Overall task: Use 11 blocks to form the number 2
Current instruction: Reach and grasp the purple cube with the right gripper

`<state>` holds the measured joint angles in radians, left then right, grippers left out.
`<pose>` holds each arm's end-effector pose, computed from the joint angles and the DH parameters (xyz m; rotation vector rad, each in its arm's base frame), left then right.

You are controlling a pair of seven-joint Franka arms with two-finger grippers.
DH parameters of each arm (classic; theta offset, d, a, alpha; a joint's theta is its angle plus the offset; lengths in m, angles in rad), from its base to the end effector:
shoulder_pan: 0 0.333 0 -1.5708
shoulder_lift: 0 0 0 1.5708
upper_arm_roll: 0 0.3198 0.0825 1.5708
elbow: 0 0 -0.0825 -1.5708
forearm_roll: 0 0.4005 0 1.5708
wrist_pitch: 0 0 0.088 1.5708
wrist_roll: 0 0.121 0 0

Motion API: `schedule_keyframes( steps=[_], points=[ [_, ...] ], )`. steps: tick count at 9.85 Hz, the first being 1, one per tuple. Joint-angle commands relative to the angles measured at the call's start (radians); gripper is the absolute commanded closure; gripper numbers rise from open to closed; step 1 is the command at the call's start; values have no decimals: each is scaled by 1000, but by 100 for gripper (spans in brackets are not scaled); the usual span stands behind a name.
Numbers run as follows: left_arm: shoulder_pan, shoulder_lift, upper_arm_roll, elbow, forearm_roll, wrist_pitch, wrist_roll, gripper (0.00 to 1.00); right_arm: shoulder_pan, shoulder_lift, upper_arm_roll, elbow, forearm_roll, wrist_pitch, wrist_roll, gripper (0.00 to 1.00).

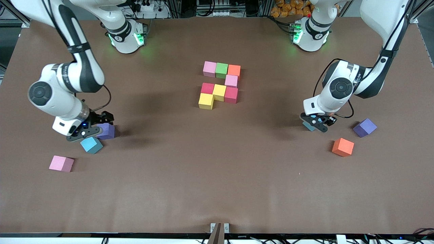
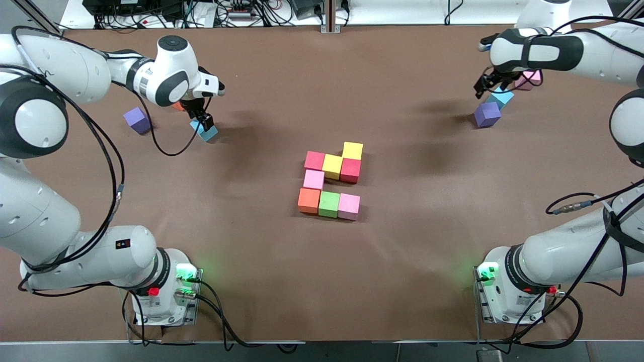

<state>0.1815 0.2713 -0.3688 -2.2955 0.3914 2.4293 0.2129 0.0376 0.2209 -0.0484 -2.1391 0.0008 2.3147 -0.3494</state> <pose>0.5165 -0.0990 0.2056 -2.8139 1.0348 0.1584 0.5737 -0.0061 0.2761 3.0940 0.5295 -0.0724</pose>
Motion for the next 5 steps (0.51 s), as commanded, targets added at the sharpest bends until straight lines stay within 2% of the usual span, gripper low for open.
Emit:
schedule_keyframes(
  steps=[1, 5],
  points=[
    [1, -7, -2, -15, 9, 2, -6, 23, -63, 58, 16, -8, 43, 46, -65, 0],
    [1, 2, -2, -10, 11, 8, -4, 23, -85, 149, 15, -8, 158, 103, -103, 0]
  ],
)
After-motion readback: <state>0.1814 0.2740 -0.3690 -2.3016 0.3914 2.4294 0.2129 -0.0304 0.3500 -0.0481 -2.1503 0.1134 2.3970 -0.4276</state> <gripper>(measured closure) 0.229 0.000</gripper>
